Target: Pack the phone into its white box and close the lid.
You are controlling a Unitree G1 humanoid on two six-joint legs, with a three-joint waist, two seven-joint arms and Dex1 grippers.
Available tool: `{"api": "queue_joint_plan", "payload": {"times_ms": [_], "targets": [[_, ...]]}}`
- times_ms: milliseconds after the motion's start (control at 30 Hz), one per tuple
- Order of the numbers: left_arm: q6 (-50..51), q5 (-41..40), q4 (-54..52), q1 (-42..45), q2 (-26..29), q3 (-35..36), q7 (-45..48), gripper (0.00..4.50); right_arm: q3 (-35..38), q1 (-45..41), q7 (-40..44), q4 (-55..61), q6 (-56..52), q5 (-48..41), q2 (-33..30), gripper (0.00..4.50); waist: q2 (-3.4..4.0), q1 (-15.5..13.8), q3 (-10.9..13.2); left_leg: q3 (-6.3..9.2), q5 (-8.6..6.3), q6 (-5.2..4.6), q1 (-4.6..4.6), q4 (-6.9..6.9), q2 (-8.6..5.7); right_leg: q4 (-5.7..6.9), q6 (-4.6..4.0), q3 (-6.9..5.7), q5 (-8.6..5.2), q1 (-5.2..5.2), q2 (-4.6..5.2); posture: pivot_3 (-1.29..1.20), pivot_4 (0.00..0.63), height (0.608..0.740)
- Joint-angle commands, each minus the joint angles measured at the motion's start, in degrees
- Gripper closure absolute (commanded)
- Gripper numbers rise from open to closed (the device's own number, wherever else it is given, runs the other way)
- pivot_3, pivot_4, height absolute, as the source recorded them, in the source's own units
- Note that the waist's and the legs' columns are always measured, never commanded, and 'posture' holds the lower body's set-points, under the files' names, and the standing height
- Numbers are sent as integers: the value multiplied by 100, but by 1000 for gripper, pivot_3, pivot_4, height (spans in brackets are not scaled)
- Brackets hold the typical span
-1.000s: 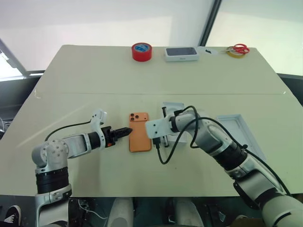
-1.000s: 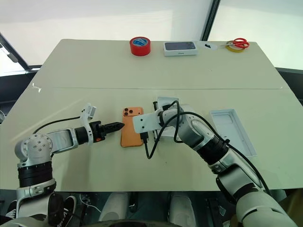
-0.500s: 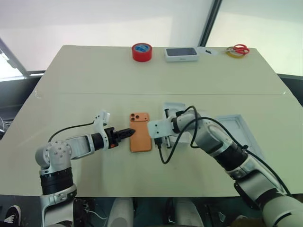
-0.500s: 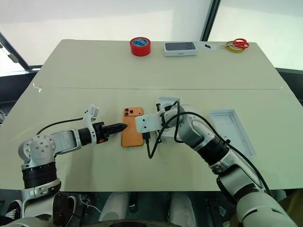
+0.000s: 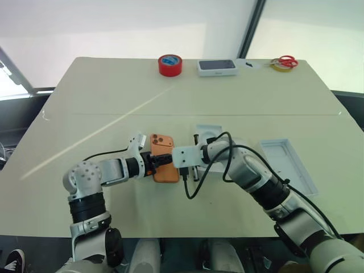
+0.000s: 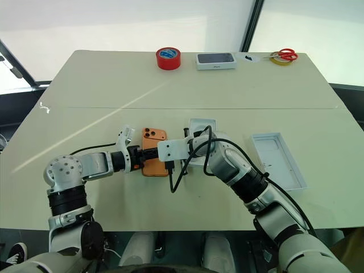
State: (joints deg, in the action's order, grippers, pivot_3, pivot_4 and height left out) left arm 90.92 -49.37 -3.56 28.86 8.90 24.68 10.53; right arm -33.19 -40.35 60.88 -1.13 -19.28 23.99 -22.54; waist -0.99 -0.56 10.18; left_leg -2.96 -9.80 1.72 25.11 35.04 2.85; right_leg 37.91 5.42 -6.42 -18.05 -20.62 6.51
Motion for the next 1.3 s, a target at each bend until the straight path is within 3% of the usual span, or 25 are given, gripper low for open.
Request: {"api": "queue_joint_plan", "payload": {"times_ms": [33, 267, 367, 467, 833, 933, 1000, 1033, 1100, 1233, 1300], "targets": [[-26, 133, 84, -133, 160, -64, 107, 2237, -83, 51, 6, 2, 42, -25, 27, 4477, 0, 8, 0, -1, 0, 0, 0, 0, 0, 0, 0, 1, 0, 0, 0, 0, 150, 740], [-111, 111, 302, -223, 372, 184, 344, 2237, -77, 66, -15, -4, 79, -18, -3, 4477, 0, 54, 0, 1, -6, 9, 0, -2, 4, 0, -1, 1, 0, -25, 0, 0, 150, 740], [-103, 80, 407, -227, 278, 316, 375, 3124, -68, 51, -19, -20, 103, -23, 4, 4500, 0, 101, 1, 3, -5, 8, 1, -4, 5, 0, -1, 2, 0, -26, 0, 0, 150, 740], [-173, 78, 480, -268, 240, 243, 446, 4463, -70, 33, -42, -46, 129, -9, 14, 4500, -2, 118, -1, 6, -1, 1, 12, -2, 6, 0, -1, 2, 0, -27, 0, 0, 150, 740], [-168, -115, 710, -279, 82, 770, 424, 4463, 170, 5, -142, 65, 103, -234, 59, 4500, -1, 127, 0, 10, -4, 8, 11, -4, 7, 0, -1, 3, 1, -37, 1, 0, 150, 740], [-428, -274, 644, -211, -35, 988, 447, 4463, 601, -94, -345, 77, -9, -680, 304, 4500, 0, 125, 3, 11, -5, 10, 13, -4, 7, 0, -2, 3, 1, -38, 1, 0, 150, 740], [-478, -388, 557, -208, -43, 1040, 519, 4463, 1357, -202, -53, 266, -739, -1732, 636, 4500, -4, 127, 10, 12, -1, 9, 24, -3, 8, 3, -3, 3, 2, -35, 0, 0, 150, 740], [-524, -440, 465, -250, -1, 979, 621, 4489, 1733, -233, 59, 383, -974, -2210, 720, 4247, -3, 131, 17, 11, 2, 6, 27, -4, 9, 5, -4, 5, 3, -36, 0, 0, 150, 740], [-452, -601, 459, -261, 80, 989, 776, 4500, 1830, -58, 267, 605, -872, -2336, 374, 3562, -2, 118, 22, 11, 3, 4, 28, -6, 10, 6, -5, 5, 4, -37, -1, 0, 150, 740], [-570, -692, 355, -229, 239, 860, 936, 4500, 1811, 715, 570, 1338, -296, -2432, -570, 1583, -11, 20, 26, -1, -10, 8, 40, -13, 3, -25, -2, -3, 2, -59, 1, 0, 150, 740], [-669, -722, 277, -229, 296, 774, 993, 4500, 1970, 1055, 620, 1807, -446, -2725, -847, 1583, -11, 3, 30, -3, -12, 7, 48, -26, 4, -46, -3, 1, 3, -61, 2, 0, 150, 740]]}}
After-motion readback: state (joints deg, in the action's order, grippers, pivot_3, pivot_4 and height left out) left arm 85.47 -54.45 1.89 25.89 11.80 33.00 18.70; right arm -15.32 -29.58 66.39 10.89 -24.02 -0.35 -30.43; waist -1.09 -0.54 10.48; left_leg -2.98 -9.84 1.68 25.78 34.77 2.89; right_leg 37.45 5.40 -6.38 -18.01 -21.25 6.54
